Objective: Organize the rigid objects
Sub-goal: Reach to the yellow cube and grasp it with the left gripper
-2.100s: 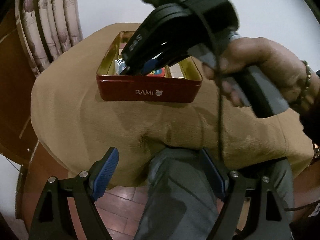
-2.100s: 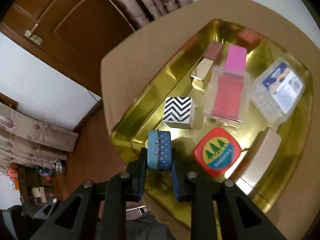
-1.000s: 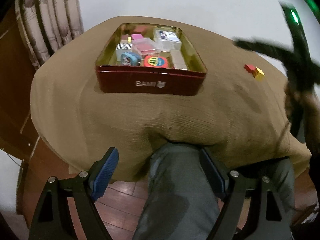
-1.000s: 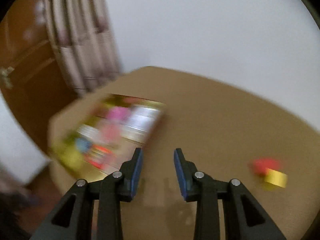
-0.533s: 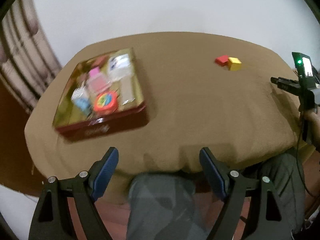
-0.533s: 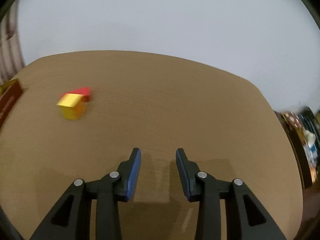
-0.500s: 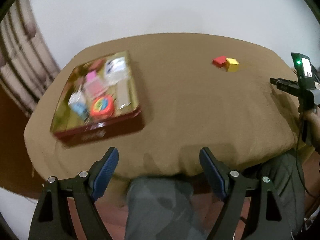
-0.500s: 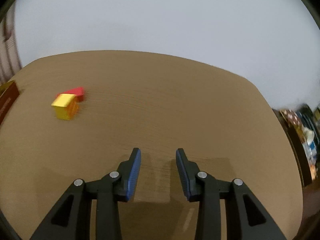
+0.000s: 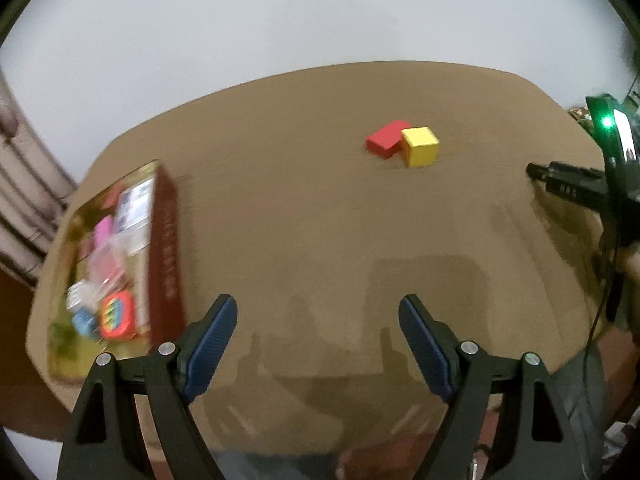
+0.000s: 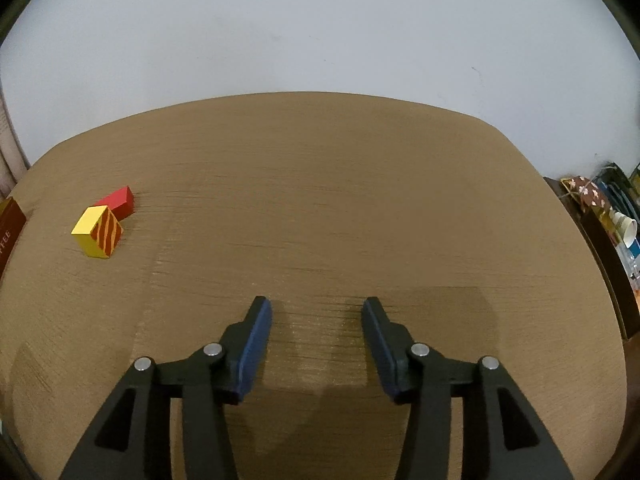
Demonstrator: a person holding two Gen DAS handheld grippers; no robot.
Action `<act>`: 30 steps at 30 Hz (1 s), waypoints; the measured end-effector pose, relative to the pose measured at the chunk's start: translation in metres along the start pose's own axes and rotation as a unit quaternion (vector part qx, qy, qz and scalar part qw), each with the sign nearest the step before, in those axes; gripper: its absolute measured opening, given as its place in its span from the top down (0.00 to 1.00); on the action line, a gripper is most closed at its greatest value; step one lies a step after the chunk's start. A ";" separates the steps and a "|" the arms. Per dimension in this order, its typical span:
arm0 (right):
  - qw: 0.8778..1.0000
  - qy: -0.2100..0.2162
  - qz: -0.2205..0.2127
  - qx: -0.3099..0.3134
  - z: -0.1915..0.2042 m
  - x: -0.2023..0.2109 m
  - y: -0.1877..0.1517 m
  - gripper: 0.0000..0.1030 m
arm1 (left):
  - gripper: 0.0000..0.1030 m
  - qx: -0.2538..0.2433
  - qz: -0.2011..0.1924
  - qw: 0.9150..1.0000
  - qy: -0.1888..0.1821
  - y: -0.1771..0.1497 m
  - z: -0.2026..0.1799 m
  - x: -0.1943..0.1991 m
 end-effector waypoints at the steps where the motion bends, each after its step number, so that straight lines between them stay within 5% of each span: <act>1: 1.000 0.000 0.001 -0.001 -0.002 -0.001 0.001 0.51 | 0.23 -0.004 -0.001 1.000 -0.002 0.006 -0.005 -0.003; 7: 1.000 0.008 0.000 -0.005 -0.013 0.000 -0.004 0.47 | 0.23 -0.035 0.001 0.999 -0.033 0.048 -0.034 -0.030; 10: 1.000 0.016 0.000 -0.007 -0.016 -0.010 -0.008 0.44 | 0.23 -0.011 0.028 0.996 -0.087 0.066 -0.048 -0.042; 30: 0.998 0.056 -0.010 -0.032 -0.030 -0.004 -0.013 0.37 | 0.23 0.065 0.079 0.988 -0.119 0.113 -0.076 -0.090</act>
Point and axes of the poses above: each gripper's, at about its wrist camera, not at the fingertips, and x roughly against the way its jaws point, z to its left, y to its top, the point moved 5 cm from there along -x, roughly the way its jaws point, and after that the axes turned 6 degrees about y, right-handed, at the moved point
